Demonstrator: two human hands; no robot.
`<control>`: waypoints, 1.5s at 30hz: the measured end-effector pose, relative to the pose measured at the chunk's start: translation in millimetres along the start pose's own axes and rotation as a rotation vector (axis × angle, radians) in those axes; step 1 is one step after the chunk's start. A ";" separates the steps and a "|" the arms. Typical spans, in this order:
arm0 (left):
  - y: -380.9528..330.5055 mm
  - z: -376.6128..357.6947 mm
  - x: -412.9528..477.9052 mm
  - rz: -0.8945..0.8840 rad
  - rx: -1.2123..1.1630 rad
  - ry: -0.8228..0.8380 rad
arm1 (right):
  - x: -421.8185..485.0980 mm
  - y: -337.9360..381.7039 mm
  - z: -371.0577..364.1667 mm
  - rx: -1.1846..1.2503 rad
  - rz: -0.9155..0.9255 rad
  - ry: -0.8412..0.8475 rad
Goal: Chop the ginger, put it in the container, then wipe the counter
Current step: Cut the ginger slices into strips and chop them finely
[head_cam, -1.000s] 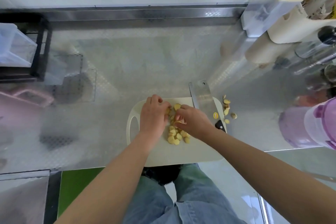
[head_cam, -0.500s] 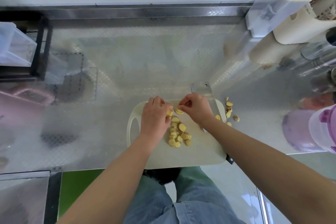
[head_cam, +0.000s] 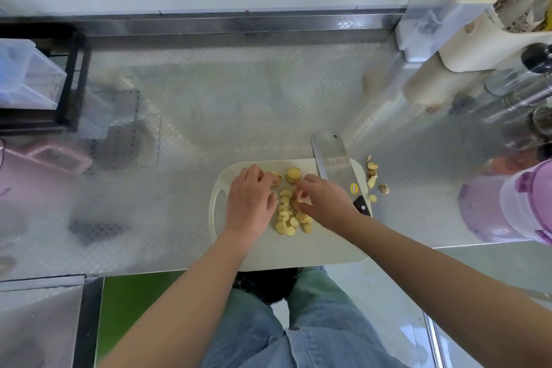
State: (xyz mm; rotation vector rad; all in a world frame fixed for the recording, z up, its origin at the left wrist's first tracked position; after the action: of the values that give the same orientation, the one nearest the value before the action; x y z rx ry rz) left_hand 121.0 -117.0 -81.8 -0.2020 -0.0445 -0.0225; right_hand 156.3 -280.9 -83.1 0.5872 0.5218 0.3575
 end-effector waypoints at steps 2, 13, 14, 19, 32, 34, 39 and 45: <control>0.1 0.9 -0.1 0.006 -0.005 0.002 | 0.1 1.8 0.4 0.005 0.008 0.006; -7.5 2.8 23.1 0.013 -0.016 0.055 | 26.4 -5.5 38.4 0.511 -0.215 -0.248; -9.6 2.4 25.8 0.015 -0.013 0.066 | 30.4 -4.1 38.0 0.498 -0.213 -0.228; -22.4 -1.5 36.1 -0.008 -0.006 0.111 | 36.8 -11.2 39.1 0.592 -0.273 -0.272; -17.0 -7.3 39.4 -0.025 0.049 0.060 | 34.4 -19.1 30.3 0.231 -0.146 -0.207; -14.5 -5.5 36.5 -0.028 0.031 0.021 | 31.9 -17.0 30.3 0.215 -0.071 -0.250; -2.5 1.1 13.7 0.002 -0.048 -0.012 | 11.8 -4.4 14.0 0.155 0.081 -0.080; 4.8 -6.4 -20.2 0.037 -0.100 0.091 | 7.2 9.0 -7.8 -0.061 0.015 -0.068</control>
State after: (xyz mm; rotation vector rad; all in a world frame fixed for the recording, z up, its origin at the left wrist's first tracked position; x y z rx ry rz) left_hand 101.3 -113.2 -90.0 -0.3011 0.0511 0.0025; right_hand 156.2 -267.2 -85.9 0.5427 0.4398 0.3649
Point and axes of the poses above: each hand's wrist, its own x-axis towards the middle knuckle, its own z-axis out of the back of the hand, y = z × x, the point moved 2 cm from there along x, towards the middle knuckle, and after that the axes turned 10 degrees about x, right-handed, at the moved point
